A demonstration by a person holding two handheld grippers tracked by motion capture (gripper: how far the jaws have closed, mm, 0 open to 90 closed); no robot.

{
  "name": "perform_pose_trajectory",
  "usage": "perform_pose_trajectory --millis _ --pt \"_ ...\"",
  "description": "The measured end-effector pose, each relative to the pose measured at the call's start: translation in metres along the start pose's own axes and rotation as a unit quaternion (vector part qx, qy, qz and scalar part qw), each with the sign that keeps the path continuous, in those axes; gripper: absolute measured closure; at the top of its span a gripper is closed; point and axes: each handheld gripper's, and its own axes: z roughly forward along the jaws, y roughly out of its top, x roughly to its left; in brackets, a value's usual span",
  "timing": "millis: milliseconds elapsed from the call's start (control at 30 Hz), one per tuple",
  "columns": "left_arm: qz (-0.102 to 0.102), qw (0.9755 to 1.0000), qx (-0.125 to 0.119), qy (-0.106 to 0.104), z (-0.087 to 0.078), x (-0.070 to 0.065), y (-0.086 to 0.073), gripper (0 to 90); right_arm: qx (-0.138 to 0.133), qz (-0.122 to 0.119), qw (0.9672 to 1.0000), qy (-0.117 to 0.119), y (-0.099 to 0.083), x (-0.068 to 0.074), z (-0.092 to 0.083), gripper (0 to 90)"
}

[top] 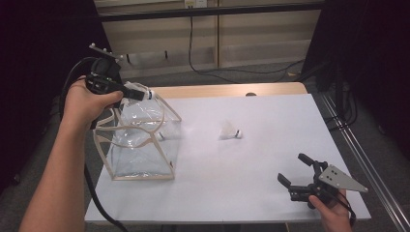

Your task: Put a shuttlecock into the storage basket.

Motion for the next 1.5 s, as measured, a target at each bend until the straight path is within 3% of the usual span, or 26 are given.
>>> perform_pose_trajectory --millis 800,1500 --pt "-0.012 0.9997 0.004 0.020 0.002 0.011 -0.008 89.1 0.000 0.000 1.0000 0.000 0.000 0.000 0.000 0.6" --pt "-0.028 0.9992 0.009 0.025 0.006 0.021 -0.016 89.1 -0.002 0.002 1.0000 0.001 0.000 -0.001 0.000 0.6"
